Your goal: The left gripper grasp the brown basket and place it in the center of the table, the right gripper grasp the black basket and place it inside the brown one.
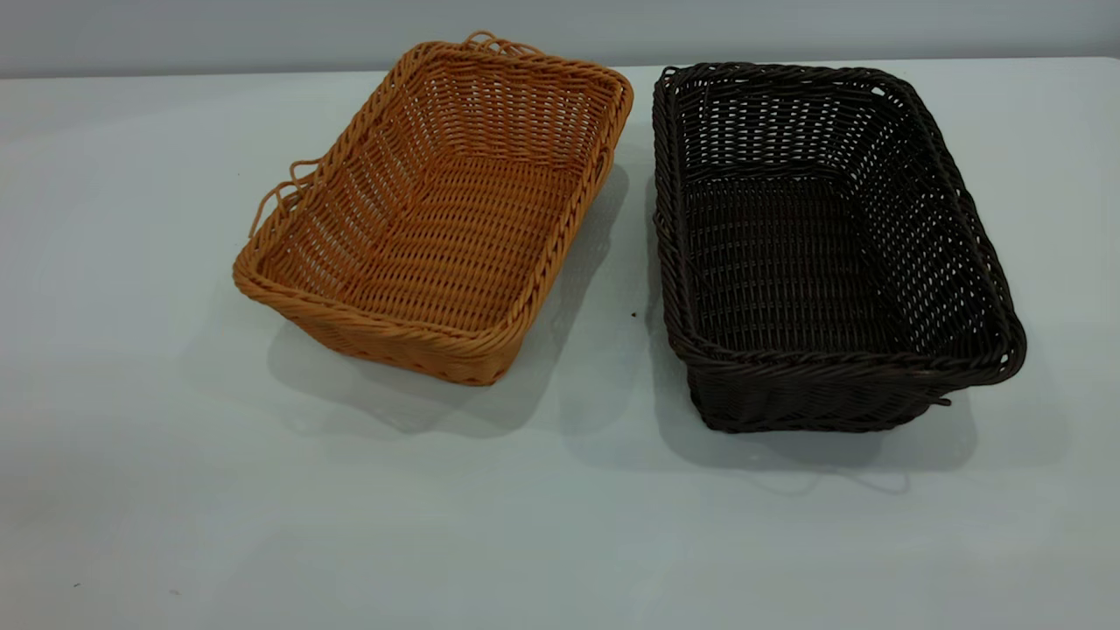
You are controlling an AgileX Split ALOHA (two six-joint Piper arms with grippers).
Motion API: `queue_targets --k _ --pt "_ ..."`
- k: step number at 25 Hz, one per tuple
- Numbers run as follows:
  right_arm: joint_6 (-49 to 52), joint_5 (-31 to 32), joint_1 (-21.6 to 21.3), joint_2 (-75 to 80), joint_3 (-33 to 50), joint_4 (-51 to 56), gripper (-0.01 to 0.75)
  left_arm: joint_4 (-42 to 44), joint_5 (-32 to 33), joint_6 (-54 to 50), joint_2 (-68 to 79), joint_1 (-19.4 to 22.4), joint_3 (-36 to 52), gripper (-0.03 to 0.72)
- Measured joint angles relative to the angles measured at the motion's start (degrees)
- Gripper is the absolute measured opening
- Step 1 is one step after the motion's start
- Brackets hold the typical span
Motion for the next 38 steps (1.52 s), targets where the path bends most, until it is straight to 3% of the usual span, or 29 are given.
queue_targets --k 30,38 --pt "0.0 0.0 0.0 0.0 0.0 0.0 0.553 0.3 -0.1 0.0 0.1 0.0 -0.2 0.584" --pt "0.0 0.0 0.0 0.0 0.0 0.0 0.553 0.7 -9.0 0.1 16.9 0.0 -7.2 0.584"
